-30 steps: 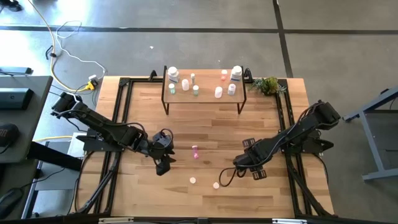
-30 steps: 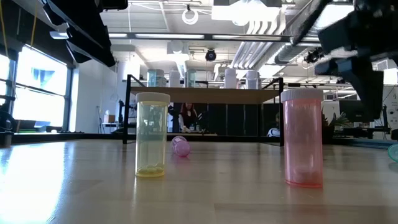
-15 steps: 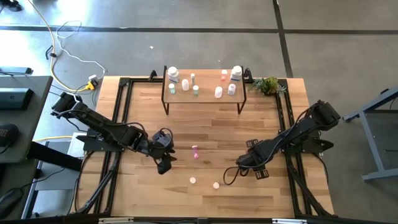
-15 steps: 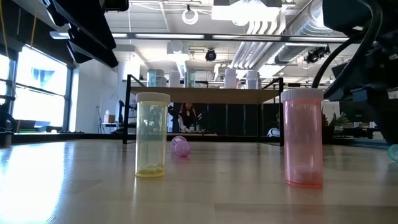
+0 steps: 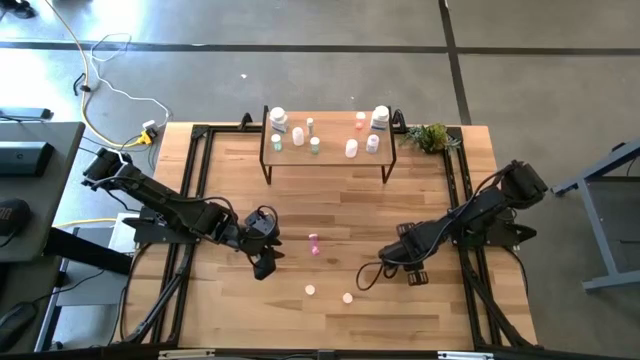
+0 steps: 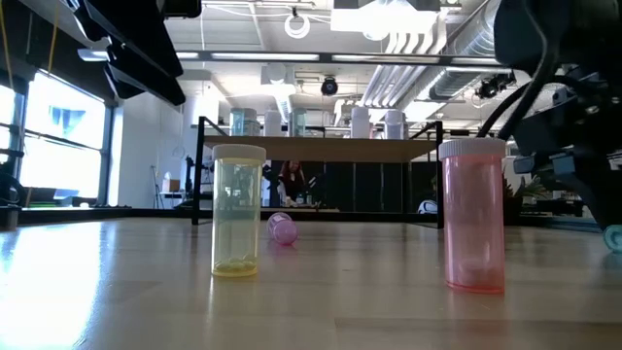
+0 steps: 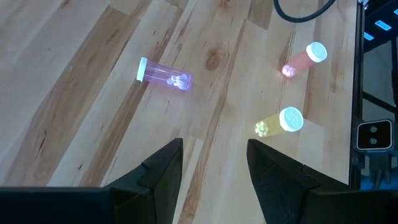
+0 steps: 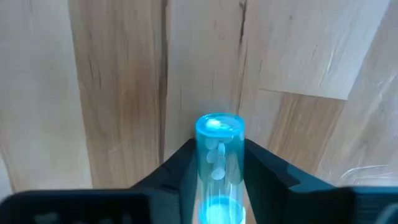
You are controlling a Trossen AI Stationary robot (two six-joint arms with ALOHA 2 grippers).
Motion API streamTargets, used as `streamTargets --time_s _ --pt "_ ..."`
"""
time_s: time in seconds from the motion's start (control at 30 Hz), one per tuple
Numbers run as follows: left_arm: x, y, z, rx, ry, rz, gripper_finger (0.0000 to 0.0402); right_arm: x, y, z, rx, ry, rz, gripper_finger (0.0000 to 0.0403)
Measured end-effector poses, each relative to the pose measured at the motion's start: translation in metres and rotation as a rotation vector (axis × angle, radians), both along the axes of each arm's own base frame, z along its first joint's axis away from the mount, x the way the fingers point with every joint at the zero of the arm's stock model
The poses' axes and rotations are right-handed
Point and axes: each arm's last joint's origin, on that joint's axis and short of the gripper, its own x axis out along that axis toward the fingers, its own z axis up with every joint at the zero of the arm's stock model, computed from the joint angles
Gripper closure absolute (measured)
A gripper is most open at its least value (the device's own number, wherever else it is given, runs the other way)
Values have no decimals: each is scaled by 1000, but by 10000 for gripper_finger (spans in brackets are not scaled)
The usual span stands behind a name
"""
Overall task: Pick and place medicine bottles onto shelf by color
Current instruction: Put the light blue medicine bottle on the shelf
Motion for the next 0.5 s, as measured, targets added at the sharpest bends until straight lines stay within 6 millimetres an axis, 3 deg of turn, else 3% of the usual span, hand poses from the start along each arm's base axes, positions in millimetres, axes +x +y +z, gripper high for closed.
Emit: streamTargets --time_s 0.2,0.5 --pt "0 0 0 0 0 0 234 2 -3 1 19 7 -71 351" --pt "0 1 0 48 -5 -13 234 23 5 21 42 -91 -197 359"
